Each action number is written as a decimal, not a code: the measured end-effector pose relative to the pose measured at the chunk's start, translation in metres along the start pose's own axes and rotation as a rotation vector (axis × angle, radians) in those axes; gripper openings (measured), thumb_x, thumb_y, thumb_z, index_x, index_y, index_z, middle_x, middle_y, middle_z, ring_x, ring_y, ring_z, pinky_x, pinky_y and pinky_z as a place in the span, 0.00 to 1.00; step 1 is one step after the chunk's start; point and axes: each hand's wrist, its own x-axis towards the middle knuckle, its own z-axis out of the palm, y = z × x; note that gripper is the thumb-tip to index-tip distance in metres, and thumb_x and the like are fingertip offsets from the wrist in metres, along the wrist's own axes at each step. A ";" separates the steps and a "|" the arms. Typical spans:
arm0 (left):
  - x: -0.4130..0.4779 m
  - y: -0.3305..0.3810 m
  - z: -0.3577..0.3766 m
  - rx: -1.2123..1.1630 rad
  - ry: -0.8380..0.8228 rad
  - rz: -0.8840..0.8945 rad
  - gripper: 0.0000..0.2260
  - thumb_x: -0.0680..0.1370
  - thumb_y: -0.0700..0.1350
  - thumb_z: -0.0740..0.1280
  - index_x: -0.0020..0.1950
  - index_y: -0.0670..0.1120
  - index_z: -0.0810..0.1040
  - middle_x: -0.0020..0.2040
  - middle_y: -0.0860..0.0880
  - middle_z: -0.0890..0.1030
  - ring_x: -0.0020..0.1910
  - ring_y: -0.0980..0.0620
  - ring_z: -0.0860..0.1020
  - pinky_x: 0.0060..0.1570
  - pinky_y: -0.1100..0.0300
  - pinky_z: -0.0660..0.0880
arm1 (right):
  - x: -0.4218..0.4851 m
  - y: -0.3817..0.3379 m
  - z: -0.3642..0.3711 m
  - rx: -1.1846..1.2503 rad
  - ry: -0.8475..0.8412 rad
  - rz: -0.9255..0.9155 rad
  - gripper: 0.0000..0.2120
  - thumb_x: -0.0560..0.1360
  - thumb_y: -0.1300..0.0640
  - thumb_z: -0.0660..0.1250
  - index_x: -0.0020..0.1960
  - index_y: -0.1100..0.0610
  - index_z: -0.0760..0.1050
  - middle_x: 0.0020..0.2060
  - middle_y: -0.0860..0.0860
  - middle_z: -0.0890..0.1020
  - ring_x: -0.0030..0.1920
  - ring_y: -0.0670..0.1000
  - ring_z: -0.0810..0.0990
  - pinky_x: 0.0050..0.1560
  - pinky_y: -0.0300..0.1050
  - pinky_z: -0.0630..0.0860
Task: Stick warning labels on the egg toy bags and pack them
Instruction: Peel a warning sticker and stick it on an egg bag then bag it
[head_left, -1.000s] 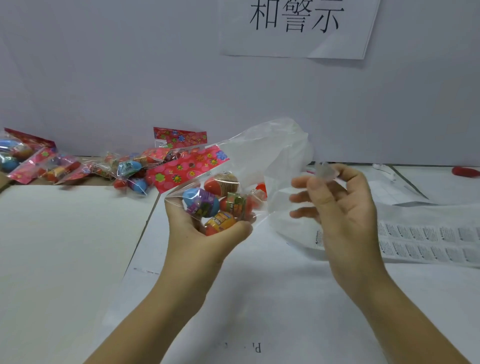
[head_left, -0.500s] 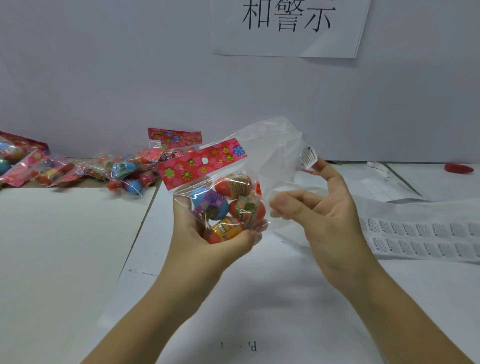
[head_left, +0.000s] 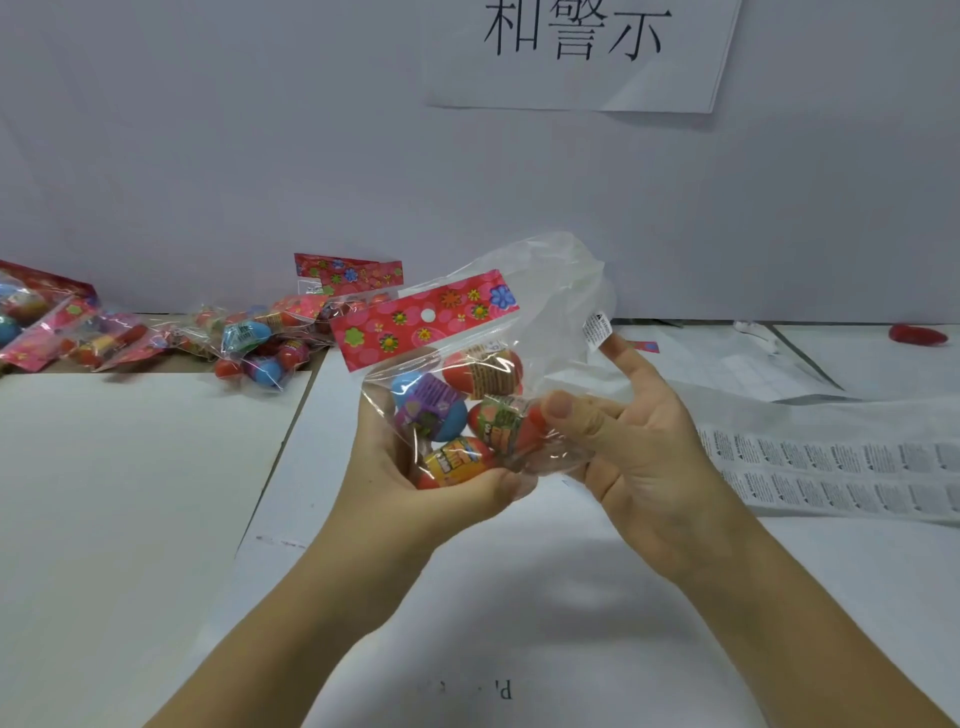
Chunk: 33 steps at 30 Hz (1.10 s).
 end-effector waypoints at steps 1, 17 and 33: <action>0.000 0.001 -0.001 -0.016 -0.011 -0.011 0.41 0.51 0.37 0.80 0.61 0.54 0.71 0.50 0.47 0.85 0.50 0.43 0.84 0.42 0.58 0.81 | 0.000 -0.001 -0.001 0.021 -0.022 0.014 0.44 0.59 0.61 0.81 0.69 0.46 0.63 0.44 0.59 0.86 0.42 0.57 0.85 0.42 0.50 0.83; -0.003 -0.019 0.026 -0.361 0.045 -0.145 0.18 0.58 0.47 0.78 0.47 0.50 0.86 0.52 0.45 0.85 0.51 0.43 0.84 0.44 0.55 0.82 | -0.004 0.005 0.008 0.047 0.231 -0.162 0.47 0.57 0.56 0.76 0.71 0.45 0.57 0.40 0.57 0.86 0.40 0.52 0.86 0.36 0.40 0.80; -0.007 -0.011 0.028 -0.669 0.090 -0.114 0.09 0.71 0.45 0.73 0.48 0.42 0.86 0.56 0.38 0.83 0.56 0.43 0.83 0.49 0.55 0.81 | -0.007 0.001 0.009 -0.032 0.058 -0.155 0.42 0.60 0.57 0.76 0.68 0.43 0.61 0.38 0.57 0.86 0.38 0.53 0.85 0.39 0.42 0.80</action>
